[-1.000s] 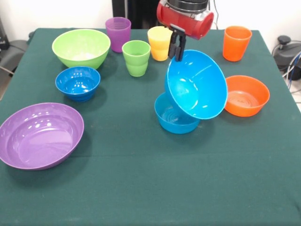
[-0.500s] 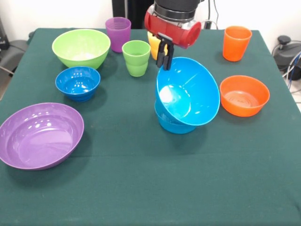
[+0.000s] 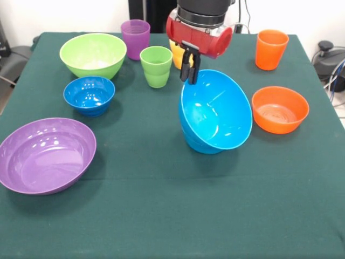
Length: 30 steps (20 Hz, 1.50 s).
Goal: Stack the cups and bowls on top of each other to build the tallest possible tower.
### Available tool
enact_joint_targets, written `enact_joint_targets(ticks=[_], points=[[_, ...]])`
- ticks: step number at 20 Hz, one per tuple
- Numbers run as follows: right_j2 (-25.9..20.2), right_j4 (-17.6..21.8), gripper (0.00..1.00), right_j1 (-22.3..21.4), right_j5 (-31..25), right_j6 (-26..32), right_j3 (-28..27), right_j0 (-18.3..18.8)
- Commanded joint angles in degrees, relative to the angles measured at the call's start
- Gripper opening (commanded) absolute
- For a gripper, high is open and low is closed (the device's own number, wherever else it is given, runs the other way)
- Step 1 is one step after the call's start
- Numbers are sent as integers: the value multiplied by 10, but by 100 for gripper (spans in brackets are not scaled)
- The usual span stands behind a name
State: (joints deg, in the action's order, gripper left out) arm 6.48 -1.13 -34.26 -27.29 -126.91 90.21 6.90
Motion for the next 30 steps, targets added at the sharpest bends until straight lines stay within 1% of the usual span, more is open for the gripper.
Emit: enact_joint_targets(ticks=[1,10,19,26,30], points=[[-73,40,0,16,30,29,-20,6],[-92,42,0,26,54,27,-8,18],[-107,46,0,29,60,29,-5,33],[-106,52,0,34,63,31,-6,36],[-96,56,0,33,62,27,-6,30]])
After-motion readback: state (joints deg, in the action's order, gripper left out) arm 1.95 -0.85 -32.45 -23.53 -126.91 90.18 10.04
